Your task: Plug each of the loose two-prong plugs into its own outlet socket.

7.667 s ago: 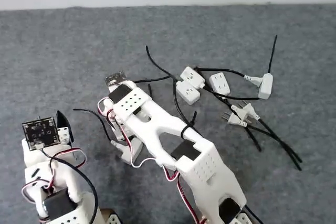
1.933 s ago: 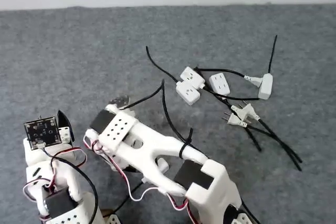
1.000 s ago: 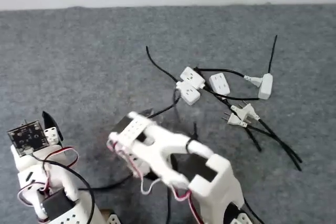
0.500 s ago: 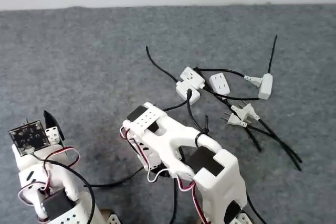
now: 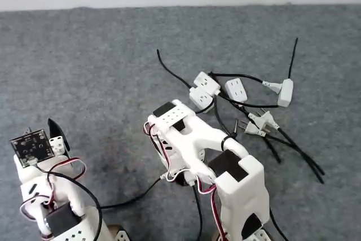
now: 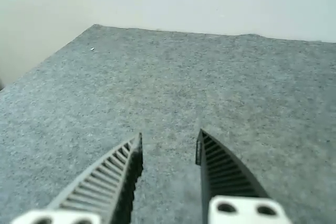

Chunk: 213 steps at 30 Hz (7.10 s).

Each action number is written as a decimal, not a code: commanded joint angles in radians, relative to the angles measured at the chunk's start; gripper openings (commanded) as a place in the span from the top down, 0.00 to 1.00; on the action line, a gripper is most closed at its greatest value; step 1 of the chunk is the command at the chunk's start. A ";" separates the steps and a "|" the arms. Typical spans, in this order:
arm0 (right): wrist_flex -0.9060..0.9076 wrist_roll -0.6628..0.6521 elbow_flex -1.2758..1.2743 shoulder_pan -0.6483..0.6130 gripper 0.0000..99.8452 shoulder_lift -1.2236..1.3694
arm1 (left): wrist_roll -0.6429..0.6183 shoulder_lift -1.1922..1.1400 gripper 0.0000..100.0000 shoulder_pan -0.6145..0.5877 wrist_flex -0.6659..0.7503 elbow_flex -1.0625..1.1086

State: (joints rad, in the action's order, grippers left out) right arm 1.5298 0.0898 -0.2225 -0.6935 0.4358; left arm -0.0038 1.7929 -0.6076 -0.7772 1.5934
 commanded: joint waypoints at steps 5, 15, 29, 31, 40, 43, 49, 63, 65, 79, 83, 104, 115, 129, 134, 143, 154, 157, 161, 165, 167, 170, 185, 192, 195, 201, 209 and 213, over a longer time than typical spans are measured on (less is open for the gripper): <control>0.191 -0.104 0.170 0.024 0.99 -0.202 | -0.006 0.000 0.83 0.006 0.029 -0.001; 0.263 -0.425 0.356 0.277 0.99 -0.558 | -0.006 0.000 0.83 0.006 0.029 -0.001; -0.298 -0.614 0.381 0.874 0.99 -0.615 | -0.006 0.000 0.83 0.006 0.026 -0.001; -0.446 -0.618 0.379 0.921 0.99 -0.573 | 0.009 0.000 0.83 0.006 0.026 -0.001; -1.227 -0.621 0.384 0.970 0.99 -0.104 | 0.011 -0.002 0.83 0.008 0.031 0.008; -1.409 -0.615 0.427 0.975 0.99 0.071 | 0.015 -0.002 0.83 0.035 0.031 0.012; -1.567 -0.615 0.706 0.998 0.99 0.472 | 0.046 -0.002 0.83 0.064 0.031 0.022; -1.537 -0.623 1.867 1.015 0.98 1.386 | 0.048 -0.002 0.83 0.068 0.031 0.024; -1.395 -0.618 1.901 1.013 0.93 1.385 | 0.048 -0.002 0.83 0.068 0.031 0.024; -0.378 -0.316 1.903 0.992 0.81 0.858 | 0.048 -0.002 0.83 0.068 0.031 0.025; -0.068 -0.316 1.903 0.955 0.81 0.670 | 0.048 -0.002 0.83 0.068 0.031 0.024; 0.266 -0.318 0.855 0.834 0.81 0.016 | 0.094 -0.002 0.83 0.129 0.017 0.027; 0.110 -0.315 0.252 0.668 0.81 -0.295 | 0.115 -0.002 0.83 0.176 -0.005 0.025; -0.573 -0.311 -0.525 0.639 0.81 -0.926 | 0.370 -0.002 0.83 0.552 -0.196 0.042; -0.746 -0.315 -0.723 0.638 0.81 -1.075 | 0.417 -0.002 0.83 0.666 -0.201 0.071; -0.920 -0.311 -0.956 0.625 0.81 -1.296 | 0.364 -0.003 0.83 0.701 -0.110 0.035; -0.923 -0.308 -1.003 0.624 0.81 -1.382 | 0.252 -0.009 0.83 0.847 0.083 -0.019; -0.923 -0.310 -1.003 0.624 0.81 -1.382 | 0.262 -0.023 0.83 0.847 0.123 -0.022; -0.923 -0.308 -1.003 0.624 0.81 -1.382 | 0.288 -0.198 0.83 0.847 0.195 -0.113; -0.923 -0.308 -1.003 0.624 0.81 -1.382 | 0.249 -0.586 0.83 0.847 0.256 -0.334; -0.923 -0.308 -1.005 0.624 0.81 -1.382 | 0.221 -0.822 0.83 0.868 0.273 -0.450; -0.921 -0.308 -1.005 0.624 0.81 -1.382 | 0.207 -1.140 0.83 0.939 0.350 -0.544; -0.914 -0.316 -1.005 0.631 0.81 -1.382 | 0.318 -1.346 0.83 1.109 0.562 -0.435; -0.917 -0.318 -0.993 0.624 0.81 -1.382 | 0.319 -1.344 0.83 1.109 0.565 -0.433; -0.915 -0.311 -0.936 0.624 0.81 -1.382 | 0.311 -1.339 0.83 1.086 0.566 -0.435; -0.957 -0.370 -0.833 0.522 0.81 -1.316 | 0.290 -1.339 0.83 1.073 0.597 -0.429; -0.957 -0.385 -0.496 0.483 0.81 -0.826 | 0.287 -1.338 0.83 1.054 0.600 -0.433; -0.955 -0.385 -0.345 0.513 0.81 -0.613 | 0.258 -1.338 0.83 1.049 0.601 -0.437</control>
State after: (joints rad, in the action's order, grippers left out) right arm 0.5907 -0.2770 -0.7089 -0.2056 -0.3007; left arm 0.2770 0.4473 0.4465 -0.2079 1.1699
